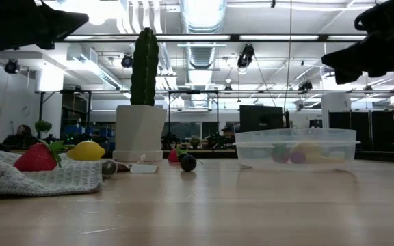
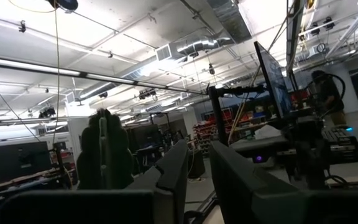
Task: Pick and placing Produce into tupperware
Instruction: Put the yellow lemon into the transparent container
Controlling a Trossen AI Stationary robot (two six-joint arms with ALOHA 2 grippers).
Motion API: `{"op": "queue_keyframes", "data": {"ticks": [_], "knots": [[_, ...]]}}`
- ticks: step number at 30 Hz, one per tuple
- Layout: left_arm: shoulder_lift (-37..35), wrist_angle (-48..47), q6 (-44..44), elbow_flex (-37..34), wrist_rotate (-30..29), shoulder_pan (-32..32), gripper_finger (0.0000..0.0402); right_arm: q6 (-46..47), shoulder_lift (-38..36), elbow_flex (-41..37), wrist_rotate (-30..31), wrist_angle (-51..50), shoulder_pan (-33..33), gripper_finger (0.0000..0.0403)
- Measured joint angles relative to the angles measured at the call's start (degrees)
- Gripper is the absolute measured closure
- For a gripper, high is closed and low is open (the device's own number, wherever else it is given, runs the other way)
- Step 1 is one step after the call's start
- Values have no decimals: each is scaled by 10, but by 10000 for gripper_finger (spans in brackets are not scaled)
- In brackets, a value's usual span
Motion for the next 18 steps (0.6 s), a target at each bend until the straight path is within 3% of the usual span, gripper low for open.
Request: {"op": "queue_keyframes", "data": {"ticks": [7,18], "knots": [[14,0,0,0,0,0,345,-21,-40,-3,47,-23,51,395],[14,4,0,0,0,0,345,-24,-65,-4,18,-44,26,395]]}}
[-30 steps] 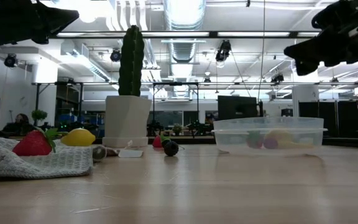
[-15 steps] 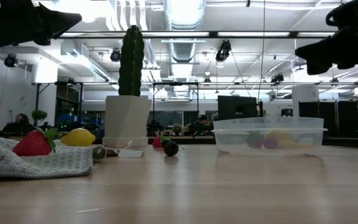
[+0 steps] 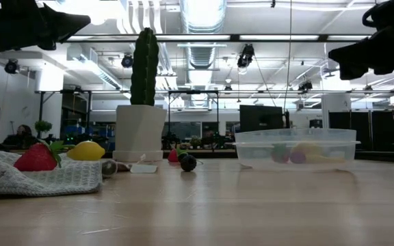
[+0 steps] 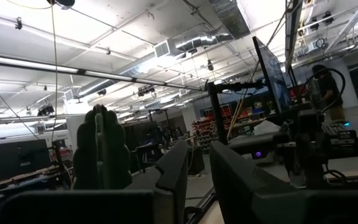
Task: Pick and placing Produce into tupperware
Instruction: Put the yellow lemon into the transparent container
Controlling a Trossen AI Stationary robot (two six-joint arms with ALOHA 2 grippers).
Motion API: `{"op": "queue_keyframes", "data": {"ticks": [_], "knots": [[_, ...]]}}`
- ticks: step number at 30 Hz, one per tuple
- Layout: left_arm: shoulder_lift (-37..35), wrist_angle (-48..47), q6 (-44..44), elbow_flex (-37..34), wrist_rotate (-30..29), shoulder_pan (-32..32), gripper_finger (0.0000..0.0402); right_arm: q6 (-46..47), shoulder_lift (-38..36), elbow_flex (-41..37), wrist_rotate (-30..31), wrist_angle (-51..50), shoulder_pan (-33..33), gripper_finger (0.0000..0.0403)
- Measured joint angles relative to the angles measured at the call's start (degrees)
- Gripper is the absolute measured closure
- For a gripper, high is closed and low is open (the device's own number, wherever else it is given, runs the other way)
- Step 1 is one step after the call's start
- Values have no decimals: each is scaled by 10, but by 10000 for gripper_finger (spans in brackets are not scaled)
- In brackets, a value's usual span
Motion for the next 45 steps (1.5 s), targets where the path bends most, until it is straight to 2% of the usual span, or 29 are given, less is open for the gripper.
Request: {"op": "queue_keyframes", "data": {"ticks": [5,12,18,21,25,29,37,40,42,45], "knots": [[0,0,0,0,0,0,345,13,0,0,-43,-7,-17,395],[13,-1,-15,0,0,0,345,36,5,-9,17,-8,-28,394],[44,-7,-48,0,0,0,345,38,5,-9,21,-1,-28,394],[74,-25,-48,7,-37,0,345,45,5,-9,21,-1,-28,394],[110,-131,-57,61,-65,0,345,45,6,-9,21,-1,-28,394],[138,-284,-95,150,-93,0,326,52,6,-9,21,-1,-28,394],[218,-571,-281,313,-101,0,209,55,6,-9,21,-3,-28,394],[260,-684,-354,361,-86,0,172,55,6,-9,21,-3,-28,394],[288,-731,-369,384,-71,0,158,55,6,-9,21,-3,-28,394],[330,-738,-373,400,-42,0,151,54,6,-9,21,-4,-28,394]]}}
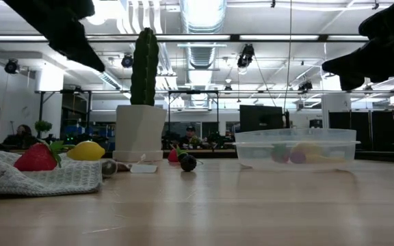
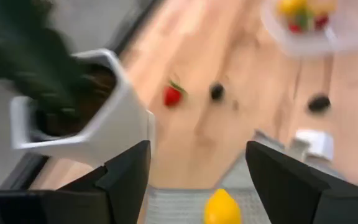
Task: Pick and placing Produce into tupperware
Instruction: Put the yellow lemon into the transparent container
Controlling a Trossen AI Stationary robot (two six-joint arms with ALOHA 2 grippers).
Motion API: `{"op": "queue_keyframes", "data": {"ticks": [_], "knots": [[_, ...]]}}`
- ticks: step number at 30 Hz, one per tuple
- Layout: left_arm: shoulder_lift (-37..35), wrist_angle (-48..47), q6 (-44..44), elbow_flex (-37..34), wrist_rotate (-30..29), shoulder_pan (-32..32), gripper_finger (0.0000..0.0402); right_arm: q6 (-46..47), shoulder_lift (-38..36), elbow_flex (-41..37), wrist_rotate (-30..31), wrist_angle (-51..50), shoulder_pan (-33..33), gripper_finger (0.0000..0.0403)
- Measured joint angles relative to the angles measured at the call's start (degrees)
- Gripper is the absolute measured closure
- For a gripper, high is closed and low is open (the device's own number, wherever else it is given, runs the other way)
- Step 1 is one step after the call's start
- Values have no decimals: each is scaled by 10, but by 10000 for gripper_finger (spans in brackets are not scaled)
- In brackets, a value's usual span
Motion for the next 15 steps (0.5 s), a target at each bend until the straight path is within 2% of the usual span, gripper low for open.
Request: {"op": "queue_keyframes", "data": {"ticks": [6,15], "knots": [[91,-24,8,15,35,0,150,6,2,0,0,-4,0,394],[180,-81,-60,22,64,1,150,6,10,1,0,-5,0,394]]}}
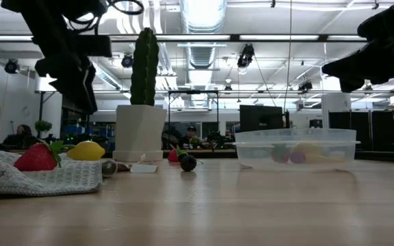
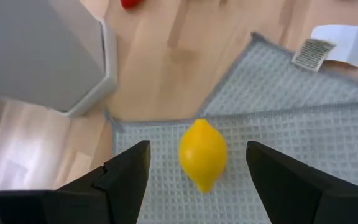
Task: Pick and placing Produce into tupperware
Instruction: Put the yellow lemon into the transparent container
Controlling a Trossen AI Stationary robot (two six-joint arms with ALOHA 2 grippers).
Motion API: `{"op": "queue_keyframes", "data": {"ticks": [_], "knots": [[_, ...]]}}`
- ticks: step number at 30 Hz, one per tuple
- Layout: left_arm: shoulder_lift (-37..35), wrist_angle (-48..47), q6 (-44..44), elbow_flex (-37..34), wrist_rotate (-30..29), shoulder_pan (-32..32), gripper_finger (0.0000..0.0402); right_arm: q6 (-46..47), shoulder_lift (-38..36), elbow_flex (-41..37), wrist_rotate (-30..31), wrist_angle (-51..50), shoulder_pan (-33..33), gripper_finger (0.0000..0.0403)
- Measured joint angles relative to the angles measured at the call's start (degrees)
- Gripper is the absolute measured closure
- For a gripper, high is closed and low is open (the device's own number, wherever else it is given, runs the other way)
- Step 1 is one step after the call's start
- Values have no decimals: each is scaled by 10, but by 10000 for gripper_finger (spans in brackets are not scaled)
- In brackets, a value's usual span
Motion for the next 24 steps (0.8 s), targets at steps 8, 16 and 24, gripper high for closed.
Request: {"op": "queue_keyframes", "data": {"ticks": [8,16,24], "knots": [[51,-1,-5,0,9,3,150,4,4,0,0,1,0,394],[102,-1,-6,-5,33,18,150,4,5,0,0,-4,0,394],[142,-1,10,-7,42,34,150,15,13,0,0,-12,0,394]]}}
